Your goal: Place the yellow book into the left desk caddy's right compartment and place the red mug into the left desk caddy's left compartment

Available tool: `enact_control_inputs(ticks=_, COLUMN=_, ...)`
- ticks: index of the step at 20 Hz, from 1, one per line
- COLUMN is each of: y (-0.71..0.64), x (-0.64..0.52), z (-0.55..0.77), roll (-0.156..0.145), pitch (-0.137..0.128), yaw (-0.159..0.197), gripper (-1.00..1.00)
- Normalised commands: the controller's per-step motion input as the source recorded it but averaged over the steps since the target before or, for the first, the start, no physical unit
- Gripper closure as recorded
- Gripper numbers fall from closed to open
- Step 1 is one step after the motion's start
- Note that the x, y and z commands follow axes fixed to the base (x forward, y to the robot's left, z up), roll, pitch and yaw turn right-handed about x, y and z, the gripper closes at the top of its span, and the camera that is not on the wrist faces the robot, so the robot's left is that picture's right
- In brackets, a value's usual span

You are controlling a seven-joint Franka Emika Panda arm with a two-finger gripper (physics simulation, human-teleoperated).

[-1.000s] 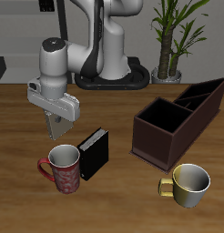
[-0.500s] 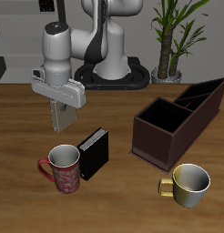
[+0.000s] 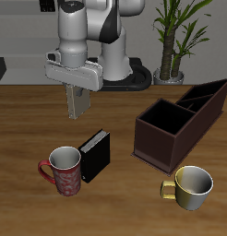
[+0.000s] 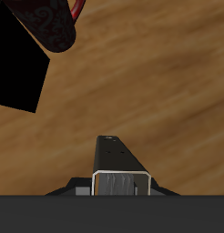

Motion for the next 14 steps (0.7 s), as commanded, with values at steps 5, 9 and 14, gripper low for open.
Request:
enact_control_inputs(ticks=5, y=0.55, x=-0.13, z=0.42, roll=0.058, pitch=-0.029, yaw=0.053, gripper=1.0)
enact_control_inputs(ticks=9, y=0.32, x=-0.04, z=0.33, roll=0.032, pitch=-0.003, yaw=0.061, gripper=1.0)
enact_control_inputs(ticks=14, y=0.43, x=-0.01, z=0.51, roll=0.043, pitch=0.007, yaw=0.034, gripper=1.0)
